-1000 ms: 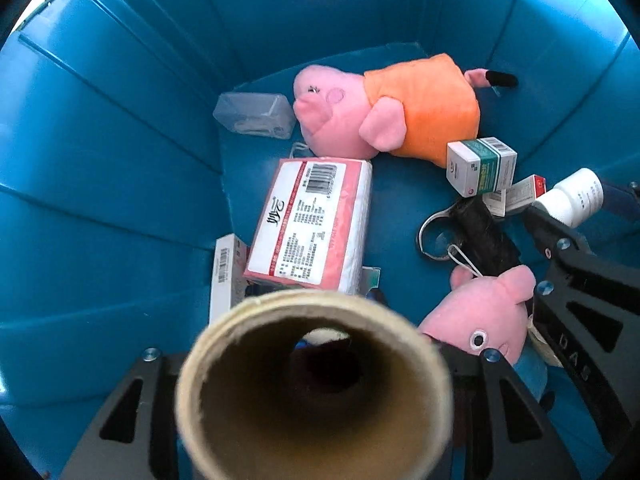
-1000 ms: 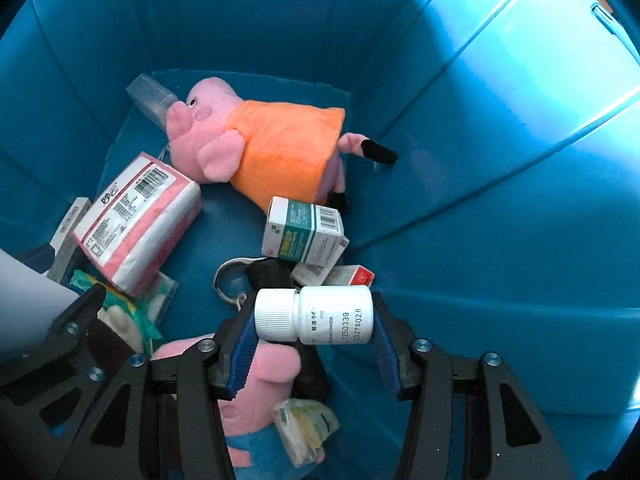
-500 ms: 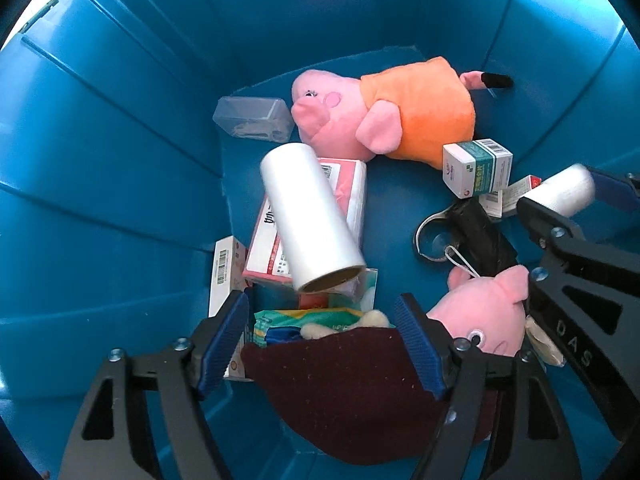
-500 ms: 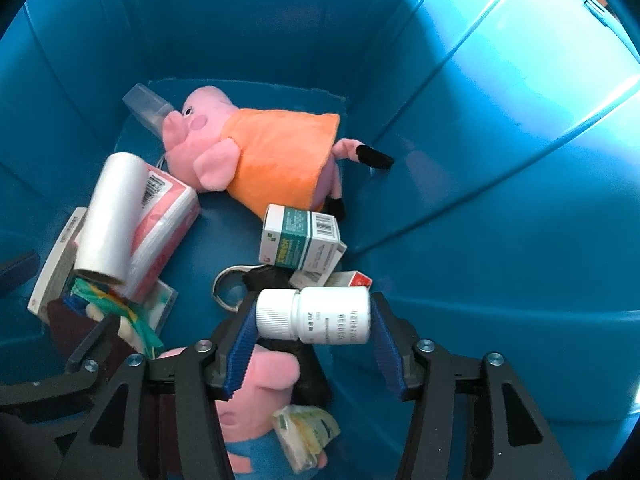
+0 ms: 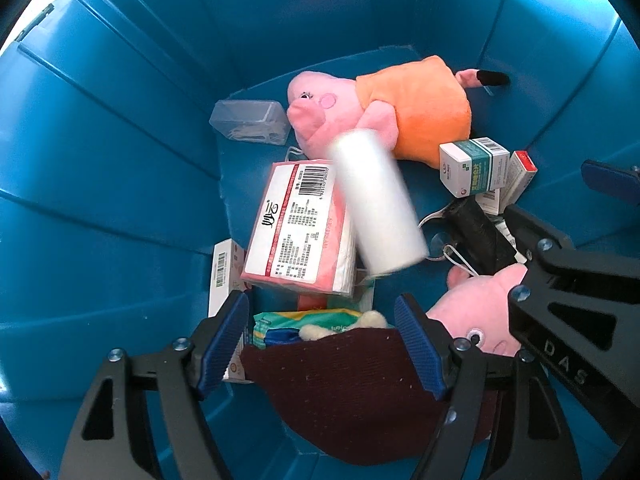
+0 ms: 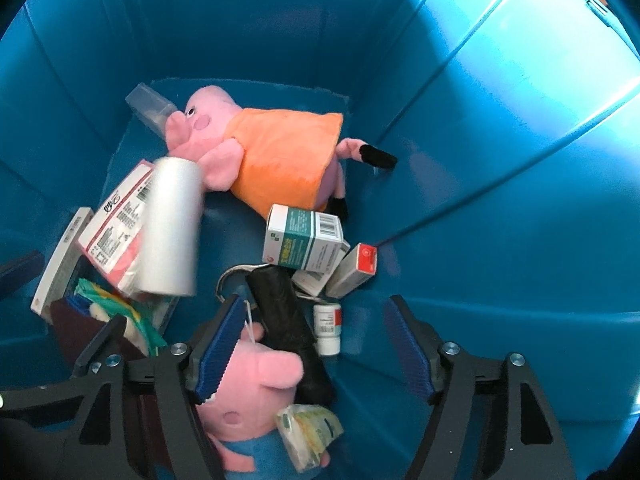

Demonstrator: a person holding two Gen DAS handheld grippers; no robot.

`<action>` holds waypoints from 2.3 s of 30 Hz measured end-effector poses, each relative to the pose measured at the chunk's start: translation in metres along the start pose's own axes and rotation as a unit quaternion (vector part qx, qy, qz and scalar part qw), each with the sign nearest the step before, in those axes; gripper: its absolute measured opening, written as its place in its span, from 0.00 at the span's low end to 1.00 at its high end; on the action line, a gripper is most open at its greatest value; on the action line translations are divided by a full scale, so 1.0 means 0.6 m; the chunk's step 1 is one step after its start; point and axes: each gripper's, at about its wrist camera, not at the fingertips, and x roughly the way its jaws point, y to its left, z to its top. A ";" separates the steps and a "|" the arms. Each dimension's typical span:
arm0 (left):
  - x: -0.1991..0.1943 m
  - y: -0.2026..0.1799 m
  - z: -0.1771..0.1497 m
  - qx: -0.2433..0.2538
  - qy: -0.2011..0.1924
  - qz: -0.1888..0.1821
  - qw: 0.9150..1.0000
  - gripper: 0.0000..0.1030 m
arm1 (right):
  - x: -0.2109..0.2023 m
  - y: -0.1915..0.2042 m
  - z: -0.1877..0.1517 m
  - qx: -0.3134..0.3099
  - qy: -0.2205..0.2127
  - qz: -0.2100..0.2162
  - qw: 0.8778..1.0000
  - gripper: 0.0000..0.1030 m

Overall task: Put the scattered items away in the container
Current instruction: 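Open both tools to drop the tube roll and pill bottle into the crate, then withdraw both tools from the crate back toward the pile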

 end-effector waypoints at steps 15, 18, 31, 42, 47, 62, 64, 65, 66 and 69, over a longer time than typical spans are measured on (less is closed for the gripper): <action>-0.049 0.022 0.007 -0.012 -0.039 -0.011 0.999 0.73 | -0.068 -0.017 -0.005 0.031 -0.016 0.001 0.999 0.74; -0.093 0.030 0.002 -0.016 -0.070 -0.007 0.997 0.73 | -0.117 -0.026 -0.009 0.035 -0.034 -0.011 0.999 0.76; -0.365 0.171 -0.115 -0.067 -0.215 -0.072 0.972 0.76 | -0.439 0.018 -0.101 0.075 -0.182 -0.045 0.979 0.96; -0.421 0.415 -0.327 -0.098 -0.273 -0.043 0.956 0.80 | -0.583 0.253 -0.204 0.084 -0.250 -0.022 0.964 1.00; -0.380 0.530 -0.414 -0.114 -0.270 -0.016 0.956 0.80 | -0.580 0.398 -0.217 0.044 -0.251 -0.001 0.967 1.00; -0.187 0.719 -0.500 -0.191 -0.189 -0.002 0.963 0.80 | -0.457 0.662 -0.192 -0.033 -0.232 0.068 0.970 1.00; -0.157 0.722 -0.495 -0.197 -0.183 0.001 0.963 0.80 | -0.430 0.680 -0.194 -0.034 -0.243 0.074 0.967 1.00; -0.140 0.725 -0.493 -0.201 -0.180 0.004 0.963 0.80 | -0.415 0.689 -0.197 -0.037 -0.251 0.076 0.964 1.00; -0.123 0.726 -0.491 -0.204 -0.176 0.006 0.963 0.80 | -0.399 0.697 -0.199 -0.040 -0.257 0.079 0.962 1.00; -0.077 0.726 -0.484 -0.212 -0.171 0.025 0.962 0.80 | -0.338 0.721 -0.205 -0.053 -0.260 0.092 0.960 1.00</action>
